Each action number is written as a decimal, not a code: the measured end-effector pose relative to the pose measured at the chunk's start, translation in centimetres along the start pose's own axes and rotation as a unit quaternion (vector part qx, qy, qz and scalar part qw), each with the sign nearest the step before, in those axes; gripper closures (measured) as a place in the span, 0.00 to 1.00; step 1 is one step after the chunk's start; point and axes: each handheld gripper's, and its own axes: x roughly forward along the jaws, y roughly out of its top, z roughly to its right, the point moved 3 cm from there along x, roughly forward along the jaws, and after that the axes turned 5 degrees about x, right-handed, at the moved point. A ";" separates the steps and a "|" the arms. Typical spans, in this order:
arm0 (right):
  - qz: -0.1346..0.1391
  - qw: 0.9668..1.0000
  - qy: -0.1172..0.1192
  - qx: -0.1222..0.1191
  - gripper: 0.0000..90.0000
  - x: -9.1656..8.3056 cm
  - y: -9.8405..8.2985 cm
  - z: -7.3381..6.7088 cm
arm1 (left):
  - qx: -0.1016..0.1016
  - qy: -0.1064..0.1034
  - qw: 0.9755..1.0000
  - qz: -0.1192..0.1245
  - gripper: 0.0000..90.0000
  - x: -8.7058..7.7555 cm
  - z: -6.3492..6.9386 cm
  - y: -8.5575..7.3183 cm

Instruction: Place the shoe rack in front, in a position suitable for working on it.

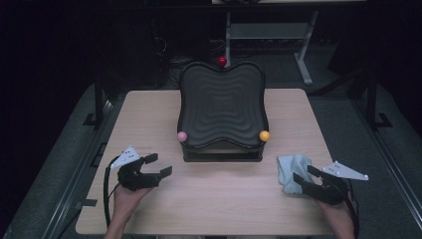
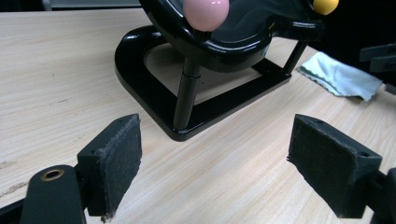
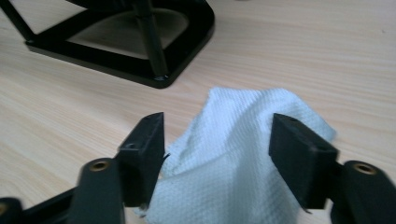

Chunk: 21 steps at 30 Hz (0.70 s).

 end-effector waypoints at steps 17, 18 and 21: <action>-0.019 0.998 0.020 0.052 0.31 1.7 2.6 0.8 | 0.009 0.004 1.000 0.010 0.19 -0.9 0.4 0.1; -0.024 0.998 0.022 0.052 0.31 2.1 2.7 0.8 | 0.011 0.004 1.000 0.012 0.19 -0.9 0.4 0.2; -0.059 0.997 0.000 0.039 0.31 3.8 2.5 1.3 | 0.011 0.006 1.000 0.012 0.19 -0.9 0.3 0.2</action>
